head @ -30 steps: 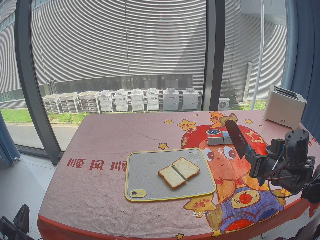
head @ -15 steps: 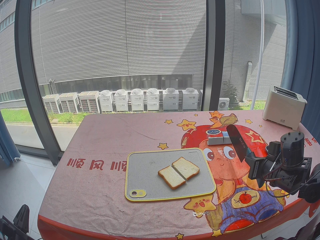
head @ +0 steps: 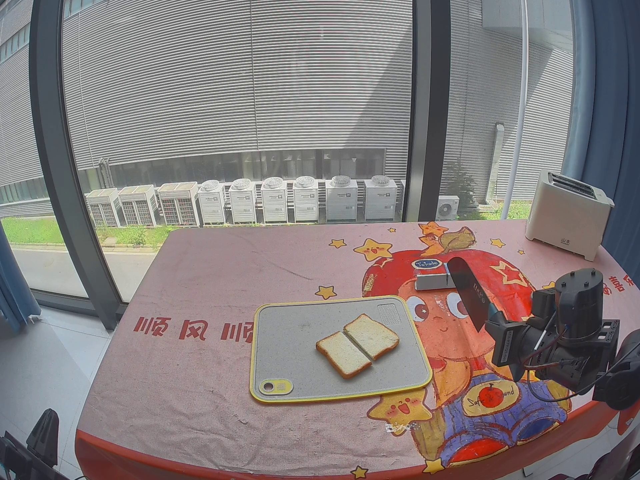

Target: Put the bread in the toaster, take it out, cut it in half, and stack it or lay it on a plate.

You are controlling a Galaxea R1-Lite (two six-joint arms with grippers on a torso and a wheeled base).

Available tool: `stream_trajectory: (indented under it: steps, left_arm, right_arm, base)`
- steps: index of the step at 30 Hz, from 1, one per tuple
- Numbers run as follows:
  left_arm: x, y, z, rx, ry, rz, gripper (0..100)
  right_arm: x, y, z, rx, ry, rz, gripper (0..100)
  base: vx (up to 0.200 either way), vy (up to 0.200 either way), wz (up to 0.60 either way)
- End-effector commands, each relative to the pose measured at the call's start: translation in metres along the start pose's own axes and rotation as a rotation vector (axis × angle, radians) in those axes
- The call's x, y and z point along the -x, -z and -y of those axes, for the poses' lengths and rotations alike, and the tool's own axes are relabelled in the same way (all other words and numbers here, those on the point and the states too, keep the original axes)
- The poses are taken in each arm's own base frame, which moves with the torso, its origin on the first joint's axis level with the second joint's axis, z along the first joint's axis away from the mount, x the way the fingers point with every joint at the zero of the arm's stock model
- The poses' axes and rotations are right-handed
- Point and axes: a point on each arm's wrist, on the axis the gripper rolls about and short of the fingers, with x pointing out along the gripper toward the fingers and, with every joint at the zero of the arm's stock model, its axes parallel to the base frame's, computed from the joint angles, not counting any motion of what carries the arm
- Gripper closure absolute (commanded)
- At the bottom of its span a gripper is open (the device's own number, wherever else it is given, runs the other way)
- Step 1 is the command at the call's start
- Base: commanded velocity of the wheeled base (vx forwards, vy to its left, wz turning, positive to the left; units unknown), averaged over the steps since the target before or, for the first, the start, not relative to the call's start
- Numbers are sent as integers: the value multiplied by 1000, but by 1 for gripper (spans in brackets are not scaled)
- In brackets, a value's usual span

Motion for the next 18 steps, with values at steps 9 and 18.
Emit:
stream_trajectory:
  steps: [9, 18]
  left_arm:
    - [0, 5, 0, 0, 0, 0, 100]
    - [0, 5, 0, 0, 0, 0, 100]
  right_arm:
    - [-9, 9, -3, 24, 5, -47, 100]
    - [-9, 7, -3, 19, 8, -41, 100]
  base:
    - [0, 0, 0]
    - [0, 0, 0]
